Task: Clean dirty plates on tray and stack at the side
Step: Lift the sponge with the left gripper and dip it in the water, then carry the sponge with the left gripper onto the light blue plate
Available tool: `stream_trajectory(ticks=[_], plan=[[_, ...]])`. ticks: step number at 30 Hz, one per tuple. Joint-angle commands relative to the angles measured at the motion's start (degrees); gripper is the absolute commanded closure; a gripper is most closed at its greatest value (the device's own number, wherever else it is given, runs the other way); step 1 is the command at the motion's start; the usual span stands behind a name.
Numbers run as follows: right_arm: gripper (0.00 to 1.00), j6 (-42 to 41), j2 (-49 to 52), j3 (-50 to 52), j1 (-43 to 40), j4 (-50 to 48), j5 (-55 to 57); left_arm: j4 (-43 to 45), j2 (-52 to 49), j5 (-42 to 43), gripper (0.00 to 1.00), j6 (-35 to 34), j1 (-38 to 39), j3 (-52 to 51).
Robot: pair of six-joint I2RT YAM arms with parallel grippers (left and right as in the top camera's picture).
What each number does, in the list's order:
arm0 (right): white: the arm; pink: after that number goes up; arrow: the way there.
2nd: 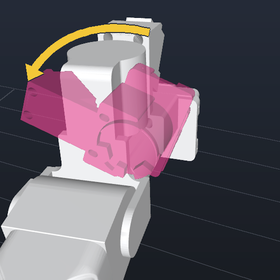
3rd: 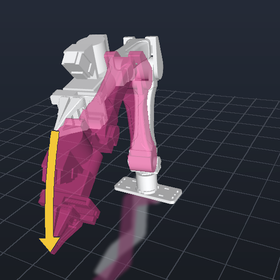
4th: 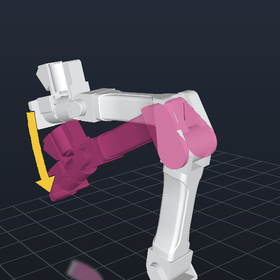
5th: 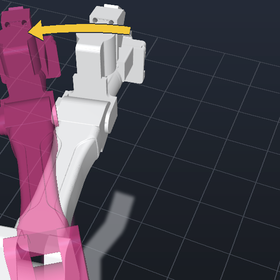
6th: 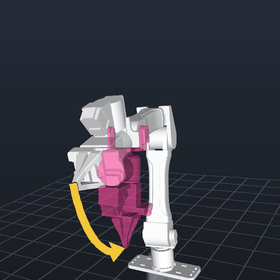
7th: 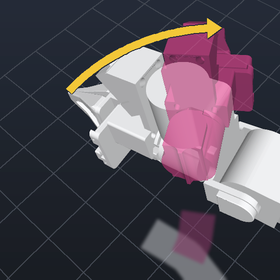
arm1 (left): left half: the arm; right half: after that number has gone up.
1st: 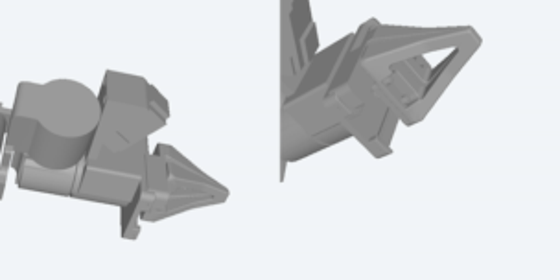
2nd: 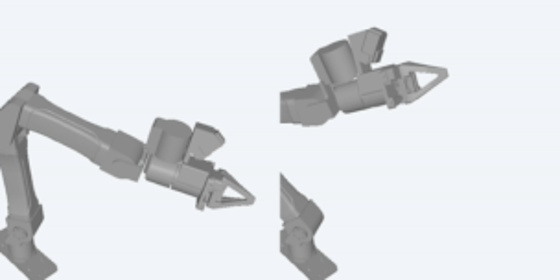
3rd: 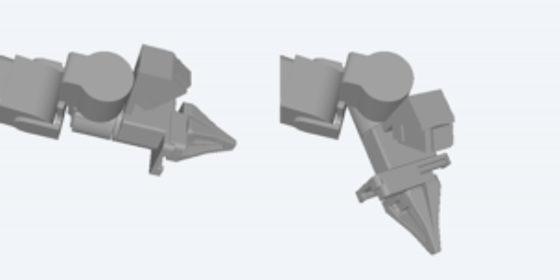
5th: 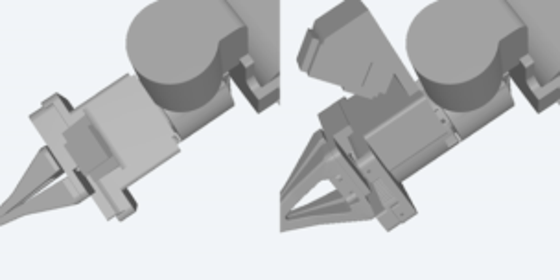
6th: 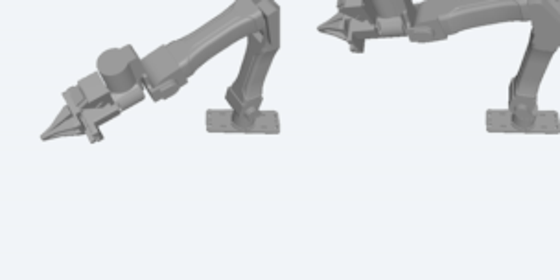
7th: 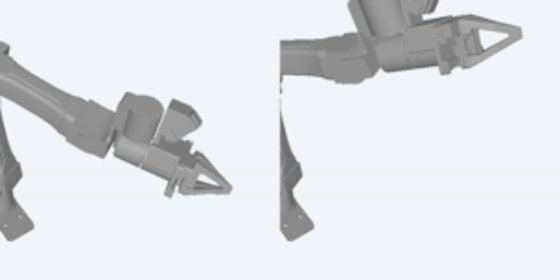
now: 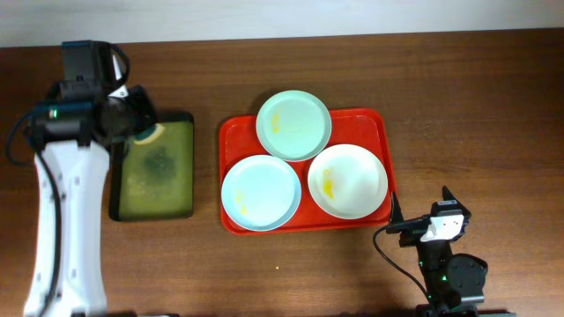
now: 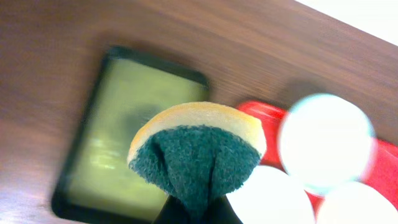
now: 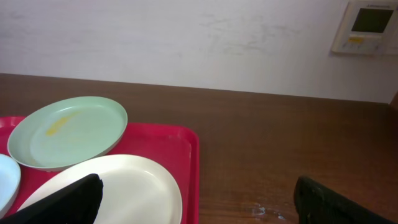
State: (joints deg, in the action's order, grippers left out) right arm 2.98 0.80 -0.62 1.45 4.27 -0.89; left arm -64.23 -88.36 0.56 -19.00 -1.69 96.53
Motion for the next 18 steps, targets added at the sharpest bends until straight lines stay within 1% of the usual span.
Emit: stream_trajectory(ticks=[1, 3, 6, 9, 11, 14, 18], plan=[[0.01, -0.4, -0.4, 0.3, -0.3, 0.3, 0.1, -2.5, -0.8, 13.0, 1.0, 0.7, 8.0, -1.2], [0.01, -0.5, -0.4, 0.3, -0.3, 0.3, 0.1, -2.0, -1.6, 13.1, 1.0, 0.7, 12.4, -3.8], [0.01, -0.4, -0.4, 0.3, -0.3, 0.3, 0.1, 2.0, -4.1, 10.4, 1.0, 0.5, 20.4, -11.4], [0.01, -0.4, -0.4, 0.3, -0.3, 0.3, 0.1, 8.1, -7.3, 5.7, 1.0, -3.7, 26.3, -19.0], [0.01, -0.4, -0.4, 0.3, -0.3, 0.3, 0.1, 15.2, -10.3, 5.2, 1.0, -4.5, 29.2, -23.7], [0.01, -0.5, -0.4, 0.3, -0.3, 0.3, 0.1, 23.1, -14.7, 5.1, 1.0, -4.5, 31.8, -27.4], [0.01, -0.4, -0.4, 0.3, -0.3, 0.3, 0.1, 25.2, -18.6, 4.9, 1.0, -4.5, 32.7, -27.6]])
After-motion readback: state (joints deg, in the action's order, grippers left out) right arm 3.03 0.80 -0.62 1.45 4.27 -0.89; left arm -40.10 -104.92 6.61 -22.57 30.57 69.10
